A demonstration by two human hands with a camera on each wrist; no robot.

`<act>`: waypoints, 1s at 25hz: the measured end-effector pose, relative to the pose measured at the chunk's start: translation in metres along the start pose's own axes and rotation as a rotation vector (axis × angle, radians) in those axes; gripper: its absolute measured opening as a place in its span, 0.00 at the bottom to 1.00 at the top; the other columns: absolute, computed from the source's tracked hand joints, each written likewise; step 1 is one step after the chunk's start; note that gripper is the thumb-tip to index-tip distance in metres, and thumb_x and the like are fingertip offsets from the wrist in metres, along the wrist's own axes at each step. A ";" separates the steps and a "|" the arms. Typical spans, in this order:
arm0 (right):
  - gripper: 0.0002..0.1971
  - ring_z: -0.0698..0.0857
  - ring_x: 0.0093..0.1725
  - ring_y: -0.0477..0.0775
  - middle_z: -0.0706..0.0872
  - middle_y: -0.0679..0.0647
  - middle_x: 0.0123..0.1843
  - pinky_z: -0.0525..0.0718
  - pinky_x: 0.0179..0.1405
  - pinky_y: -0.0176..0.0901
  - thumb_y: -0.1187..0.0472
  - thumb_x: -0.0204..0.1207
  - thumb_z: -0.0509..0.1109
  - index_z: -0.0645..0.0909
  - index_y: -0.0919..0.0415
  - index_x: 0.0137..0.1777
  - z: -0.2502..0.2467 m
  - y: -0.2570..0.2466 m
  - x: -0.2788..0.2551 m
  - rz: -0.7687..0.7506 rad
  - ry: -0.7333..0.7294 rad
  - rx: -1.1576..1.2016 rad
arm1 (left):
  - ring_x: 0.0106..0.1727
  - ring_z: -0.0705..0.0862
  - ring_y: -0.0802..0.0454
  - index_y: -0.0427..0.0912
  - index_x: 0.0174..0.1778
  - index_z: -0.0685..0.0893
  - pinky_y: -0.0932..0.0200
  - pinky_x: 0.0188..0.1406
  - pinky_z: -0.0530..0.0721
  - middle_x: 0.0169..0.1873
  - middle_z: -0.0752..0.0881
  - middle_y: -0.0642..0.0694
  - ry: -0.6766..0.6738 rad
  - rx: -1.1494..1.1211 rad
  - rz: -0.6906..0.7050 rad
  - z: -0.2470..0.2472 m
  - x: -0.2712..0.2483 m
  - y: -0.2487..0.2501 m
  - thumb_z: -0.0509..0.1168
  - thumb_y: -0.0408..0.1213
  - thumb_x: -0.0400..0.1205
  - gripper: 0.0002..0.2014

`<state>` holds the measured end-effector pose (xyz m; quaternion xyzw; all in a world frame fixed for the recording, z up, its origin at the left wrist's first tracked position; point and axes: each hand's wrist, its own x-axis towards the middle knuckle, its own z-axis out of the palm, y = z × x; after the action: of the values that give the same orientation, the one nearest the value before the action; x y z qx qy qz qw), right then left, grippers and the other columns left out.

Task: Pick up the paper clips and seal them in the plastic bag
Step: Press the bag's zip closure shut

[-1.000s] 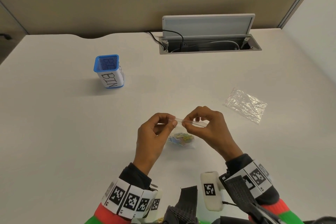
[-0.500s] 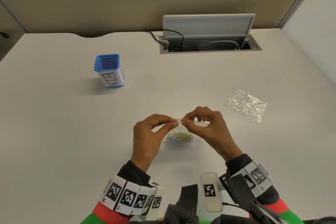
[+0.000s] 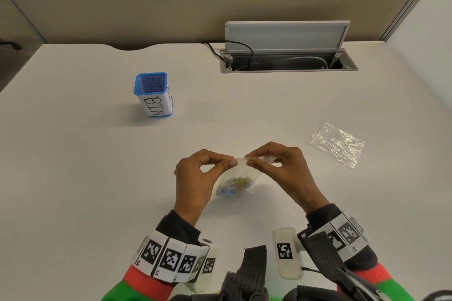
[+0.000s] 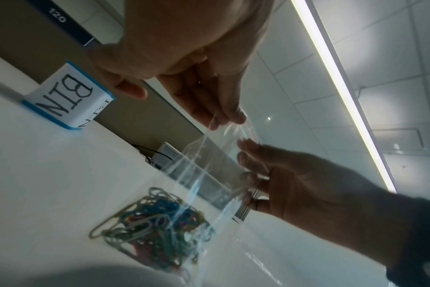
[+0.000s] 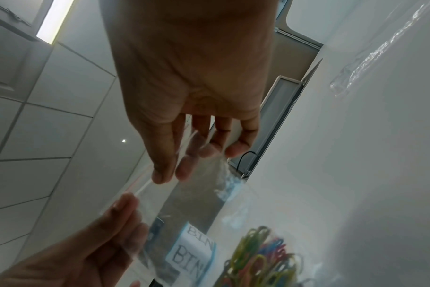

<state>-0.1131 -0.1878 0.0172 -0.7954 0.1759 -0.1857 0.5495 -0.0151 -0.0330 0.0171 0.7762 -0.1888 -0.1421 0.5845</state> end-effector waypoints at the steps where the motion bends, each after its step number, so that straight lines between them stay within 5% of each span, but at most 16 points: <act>1: 0.03 0.86 0.41 0.53 0.91 0.49 0.38 0.81 0.42 0.45 0.60 0.67 0.78 0.91 0.56 0.41 -0.001 0.000 0.001 -0.003 -0.002 0.005 | 0.44 0.87 0.52 0.46 0.38 0.90 0.46 0.63 0.80 0.37 0.91 0.48 0.004 -0.005 -0.002 -0.001 0.001 0.002 0.75 0.42 0.65 0.08; 6: 0.04 0.85 0.39 0.51 0.89 0.51 0.34 0.82 0.43 0.50 0.66 0.65 0.79 0.91 0.57 0.39 0.004 -0.011 0.018 -0.041 -0.034 0.023 | 0.41 0.88 0.55 0.47 0.38 0.89 0.58 0.52 0.86 0.34 0.91 0.55 -0.013 -0.156 -0.029 -0.011 0.008 0.006 0.75 0.37 0.66 0.06; 12: 0.03 0.92 0.41 0.55 0.89 0.60 0.42 0.92 0.38 0.53 0.71 0.73 0.71 0.86 0.70 0.45 0.018 -0.050 0.051 -0.039 -0.174 0.149 | 0.57 0.86 0.53 0.51 0.56 0.83 0.57 0.59 0.83 0.54 0.87 0.48 -0.189 -0.218 -0.117 -0.039 0.025 -0.012 0.77 0.40 0.62 0.25; 15: 0.05 0.92 0.41 0.53 0.88 0.57 0.45 0.91 0.34 0.43 0.69 0.76 0.68 0.82 0.72 0.49 0.027 -0.074 0.077 -0.065 -0.215 0.189 | 0.56 0.86 0.52 0.50 0.53 0.85 0.64 0.54 0.85 0.54 0.88 0.48 -0.181 -0.242 -0.119 -0.046 0.029 -0.019 0.76 0.36 0.65 0.20; 20: 0.06 0.91 0.43 0.52 0.89 0.58 0.45 0.90 0.38 0.37 0.66 0.79 0.65 0.81 0.68 0.51 0.044 -0.095 0.111 -0.159 -0.252 0.037 | 0.53 0.88 0.44 0.45 0.52 0.86 0.48 0.51 0.89 0.52 0.88 0.42 -0.043 -0.455 -0.142 -0.068 0.048 -0.019 0.71 0.29 0.70 0.15; 25: 0.06 0.92 0.39 0.53 0.90 0.60 0.43 0.91 0.35 0.43 0.65 0.80 0.64 0.80 0.66 0.52 0.051 -0.089 0.120 -0.099 -0.172 0.047 | 0.49 0.89 0.46 0.41 0.53 0.85 0.48 0.52 0.89 0.49 0.90 0.42 -0.076 -0.458 -0.152 -0.074 0.056 -0.022 0.73 0.36 0.67 0.18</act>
<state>0.0230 -0.1749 0.0968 -0.8030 0.0843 -0.1475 0.5713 0.0701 0.0101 0.0162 0.6297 -0.1146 -0.2537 0.7253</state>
